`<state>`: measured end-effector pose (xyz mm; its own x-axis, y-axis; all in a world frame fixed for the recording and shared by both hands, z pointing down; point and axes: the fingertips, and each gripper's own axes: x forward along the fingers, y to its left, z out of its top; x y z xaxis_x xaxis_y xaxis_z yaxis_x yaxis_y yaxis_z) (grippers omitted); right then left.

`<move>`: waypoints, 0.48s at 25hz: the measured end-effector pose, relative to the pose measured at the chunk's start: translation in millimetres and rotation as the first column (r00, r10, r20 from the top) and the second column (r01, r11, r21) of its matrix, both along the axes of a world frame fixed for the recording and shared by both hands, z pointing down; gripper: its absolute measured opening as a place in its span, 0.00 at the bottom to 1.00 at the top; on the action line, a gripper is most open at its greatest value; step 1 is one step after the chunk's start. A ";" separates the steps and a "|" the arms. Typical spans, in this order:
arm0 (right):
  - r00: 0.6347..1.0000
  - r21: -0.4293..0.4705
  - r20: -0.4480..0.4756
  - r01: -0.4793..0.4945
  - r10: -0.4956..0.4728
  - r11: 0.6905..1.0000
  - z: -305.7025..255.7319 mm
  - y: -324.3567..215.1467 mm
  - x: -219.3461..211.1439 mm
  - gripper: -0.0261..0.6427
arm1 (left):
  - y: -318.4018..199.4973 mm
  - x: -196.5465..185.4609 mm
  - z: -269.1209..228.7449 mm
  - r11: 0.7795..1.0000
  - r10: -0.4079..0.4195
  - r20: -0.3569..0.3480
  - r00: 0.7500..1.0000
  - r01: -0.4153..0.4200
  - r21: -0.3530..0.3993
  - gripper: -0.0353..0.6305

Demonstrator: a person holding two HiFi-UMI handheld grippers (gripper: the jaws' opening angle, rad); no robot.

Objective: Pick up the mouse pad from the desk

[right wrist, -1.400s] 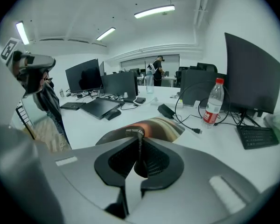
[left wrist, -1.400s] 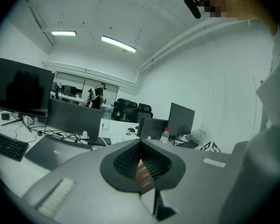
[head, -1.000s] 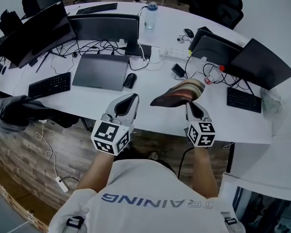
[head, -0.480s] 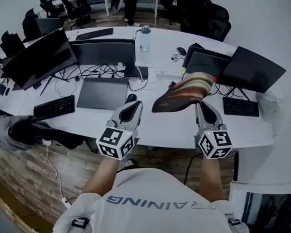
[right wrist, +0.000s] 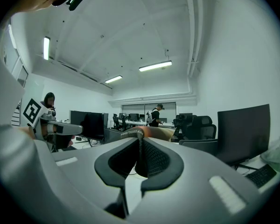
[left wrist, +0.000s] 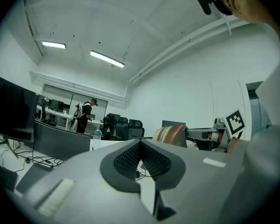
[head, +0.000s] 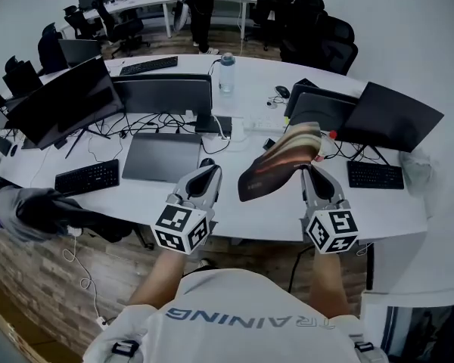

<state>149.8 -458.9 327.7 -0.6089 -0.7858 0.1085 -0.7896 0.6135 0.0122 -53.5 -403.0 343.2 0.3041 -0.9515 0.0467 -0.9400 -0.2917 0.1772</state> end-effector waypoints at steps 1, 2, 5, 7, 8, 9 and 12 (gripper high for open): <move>1.000 0.001 0.001 0.001 -0.001 1.000 0.3 0.2 -0.8 0.11 | 0.5 0.8 1.1 1.000 0.002 0.001 1.000 -0.002 -0.001 0.05; 1.000 0.002 0.002 0.002 -0.002 1.000 0.3 0.4 -1.8 0.11 | 0.9 1.1 2.0 1.000 0.003 0.001 1.000 -0.003 -0.003 0.05; 1.000 0.002 0.004 0.006 -0.006 1.000 0.5 1.2 -4.9 0.11 | 2.5 -0.3 3.6 1.000 0.002 0.003 1.000 -0.002 -0.008 0.05; 1.000 0.001 0.005 0.008 -0.008 1.000 0.7 1.8 -6.1 0.11 | 3.5 -1.6 3.4 1.000 -0.001 0.004 1.000 0.001 -0.010 0.05; 1.000 0.000 0.005 0.009 -0.009 1.000 0.5 1.8 -6.5 0.11 | 3.6 -1.9 2.9 1.000 -0.002 0.004 1.000 0.002 -0.010 0.05; 1.000 -0.001 0.005 0.011 -0.011 1.000 0.2 1.4 -6.9 0.11 | 3.5 -1.9 2.1 1.000 -0.003 0.004 1.000 0.003 -0.009 0.05; 1.000 -0.002 0.007 0.016 -0.016 1.000 -0.7 -0.1 -8.3 0.11 | 2.7 -1.0 -0.4 1.000 -0.003 0.005 1.000 0.003 -0.005 0.05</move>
